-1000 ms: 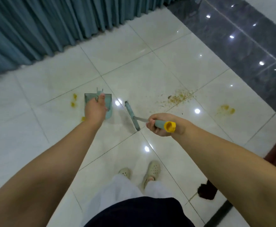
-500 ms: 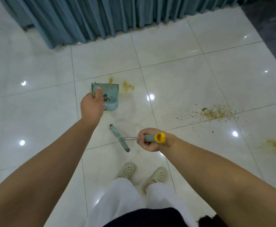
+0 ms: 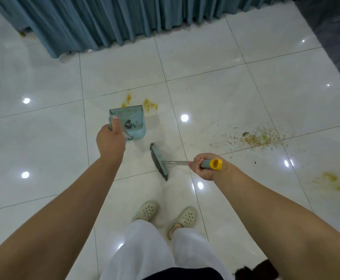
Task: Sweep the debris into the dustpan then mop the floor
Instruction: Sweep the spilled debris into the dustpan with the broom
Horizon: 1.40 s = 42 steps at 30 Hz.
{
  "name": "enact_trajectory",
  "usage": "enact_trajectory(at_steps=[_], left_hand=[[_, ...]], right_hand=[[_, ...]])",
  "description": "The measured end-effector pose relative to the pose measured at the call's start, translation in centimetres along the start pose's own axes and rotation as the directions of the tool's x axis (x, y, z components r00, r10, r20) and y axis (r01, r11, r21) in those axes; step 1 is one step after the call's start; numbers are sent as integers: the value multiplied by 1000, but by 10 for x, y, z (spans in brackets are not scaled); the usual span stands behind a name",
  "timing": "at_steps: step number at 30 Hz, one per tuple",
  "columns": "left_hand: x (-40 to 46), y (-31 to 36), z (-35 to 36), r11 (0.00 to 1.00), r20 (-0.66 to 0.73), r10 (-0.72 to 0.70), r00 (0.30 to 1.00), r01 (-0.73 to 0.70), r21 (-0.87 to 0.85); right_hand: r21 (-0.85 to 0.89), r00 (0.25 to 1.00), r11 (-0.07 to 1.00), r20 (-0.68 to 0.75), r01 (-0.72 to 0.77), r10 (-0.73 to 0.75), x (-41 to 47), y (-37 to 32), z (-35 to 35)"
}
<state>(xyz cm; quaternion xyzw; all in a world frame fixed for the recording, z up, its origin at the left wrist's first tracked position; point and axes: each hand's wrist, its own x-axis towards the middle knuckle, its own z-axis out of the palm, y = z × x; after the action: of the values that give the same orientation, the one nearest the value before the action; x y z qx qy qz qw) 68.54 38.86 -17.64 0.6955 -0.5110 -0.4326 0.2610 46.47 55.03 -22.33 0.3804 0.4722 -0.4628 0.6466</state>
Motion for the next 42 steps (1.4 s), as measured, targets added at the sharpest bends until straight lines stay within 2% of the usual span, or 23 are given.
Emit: enact_trajectory(at_steps=[6, 11, 18, 24, 32, 36, 42], left_hand=[[-9, 20, 27, 985, -31, -43, 999, 38, -169], [-17, 24, 37, 978, -16, 37, 999, -40, -206], [-11, 33, 22, 977, -3, 73, 997, -72, -202], [20, 34, -14, 982, 1, 80, 997, -79, -175], [58, 5, -70, 993, -12, 51, 999, -52, -109], [73, -10, -92, 996, -51, 40, 998, -44, -82], [83, -29, -108, 997, -92, 35, 995, -41, -64]], right_hand=[[102, 989, 985, -54, 140, -135, -26, -44, -49], [149, 975, 965, -90, 215, -203, -38, -63, -81], [60, 969, 969, -70, 240, -235, -41, -37, -77], [-58, 983, 982, 35, 180, -178, -36, 12, -36], [-258, 997, 966, 73, -6, 26, -10, 87, 60], [-290, 989, 950, 56, -112, 133, 10, 123, 105], [-263, 987, 957, 72, -123, 147, 42, 153, 139]])
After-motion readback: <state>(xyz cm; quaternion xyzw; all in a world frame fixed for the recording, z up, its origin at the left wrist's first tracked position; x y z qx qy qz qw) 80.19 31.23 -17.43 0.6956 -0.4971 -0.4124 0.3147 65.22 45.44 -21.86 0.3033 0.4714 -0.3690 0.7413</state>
